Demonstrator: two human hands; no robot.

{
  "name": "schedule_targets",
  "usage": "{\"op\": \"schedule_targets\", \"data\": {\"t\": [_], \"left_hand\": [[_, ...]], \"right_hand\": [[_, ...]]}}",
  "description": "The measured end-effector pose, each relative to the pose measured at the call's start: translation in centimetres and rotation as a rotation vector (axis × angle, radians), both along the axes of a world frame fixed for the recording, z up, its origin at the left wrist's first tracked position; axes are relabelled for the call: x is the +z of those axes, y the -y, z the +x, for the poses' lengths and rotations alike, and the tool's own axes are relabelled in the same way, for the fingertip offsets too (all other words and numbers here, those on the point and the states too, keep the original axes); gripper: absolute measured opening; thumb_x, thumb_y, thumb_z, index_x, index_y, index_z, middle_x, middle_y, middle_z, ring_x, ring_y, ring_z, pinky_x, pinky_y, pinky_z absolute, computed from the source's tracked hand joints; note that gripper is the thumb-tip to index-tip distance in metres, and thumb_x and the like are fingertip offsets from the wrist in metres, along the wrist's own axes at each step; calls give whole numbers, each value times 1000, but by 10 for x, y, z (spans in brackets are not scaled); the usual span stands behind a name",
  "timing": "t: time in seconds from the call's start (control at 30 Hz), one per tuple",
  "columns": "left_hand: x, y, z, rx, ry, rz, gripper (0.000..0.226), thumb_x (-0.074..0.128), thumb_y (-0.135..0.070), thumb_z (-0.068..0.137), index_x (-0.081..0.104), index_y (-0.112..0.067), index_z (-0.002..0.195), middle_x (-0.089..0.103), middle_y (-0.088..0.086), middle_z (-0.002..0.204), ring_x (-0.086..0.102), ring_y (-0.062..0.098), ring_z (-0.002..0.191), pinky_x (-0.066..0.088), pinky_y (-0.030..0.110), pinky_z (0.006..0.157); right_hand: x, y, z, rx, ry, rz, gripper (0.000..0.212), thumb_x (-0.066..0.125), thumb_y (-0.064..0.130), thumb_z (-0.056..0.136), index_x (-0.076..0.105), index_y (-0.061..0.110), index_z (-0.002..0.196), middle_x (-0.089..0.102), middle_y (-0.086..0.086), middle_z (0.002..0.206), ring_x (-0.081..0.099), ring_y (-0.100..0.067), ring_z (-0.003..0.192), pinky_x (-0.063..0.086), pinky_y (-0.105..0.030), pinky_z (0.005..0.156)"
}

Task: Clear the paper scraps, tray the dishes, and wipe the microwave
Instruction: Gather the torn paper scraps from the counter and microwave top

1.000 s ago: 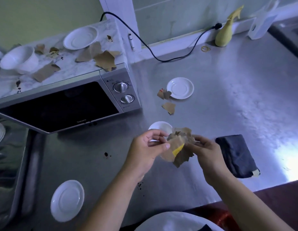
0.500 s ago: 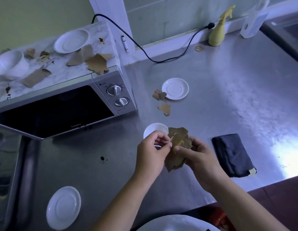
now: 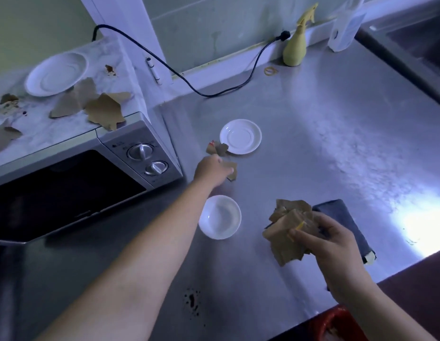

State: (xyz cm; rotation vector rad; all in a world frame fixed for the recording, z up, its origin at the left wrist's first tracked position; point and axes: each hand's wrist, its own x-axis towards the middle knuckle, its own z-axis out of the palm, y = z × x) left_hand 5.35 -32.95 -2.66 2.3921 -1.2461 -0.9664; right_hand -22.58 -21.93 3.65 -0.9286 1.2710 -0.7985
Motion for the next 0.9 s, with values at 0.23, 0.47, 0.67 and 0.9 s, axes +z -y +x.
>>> {"op": "schedule_targets", "data": {"t": [0.23,0.47,0.67,0.9], "left_hand": [[-44,25,5,-38,234,150,56,74,-30,82,54,-15,133,42,10,137,44,30,127,47,39,93],[-51,18,23,43,119,51,10,64,-7,80,65,-8,90,69,9,99,65,33,97,53,34,75],[-33,37,45,-48,399,106,13,56,-7,86,66,-13,87,68,6,101,62,29,88,47,28,68],[-19,64,43,-253,422,272,34,67,-9,82,65,-11,116,66,10,119,64,30,107,53,33,91]], "right_hand": [[-3,-3,-14,-104,-22,10,25,72,-11,79,72,10,93,73,0,64,59,-1,43,34,-9,33],[-21,5,-11,-123,18,55,22,75,-7,77,76,12,89,76,-9,78,72,-20,65,52,-21,49],[-27,15,-4,-115,39,57,31,75,-5,79,78,25,88,76,-8,82,73,-20,69,54,-23,52],[-31,18,-5,-124,26,40,30,75,-2,79,77,24,93,77,-9,87,75,-26,76,57,-32,59]]}}
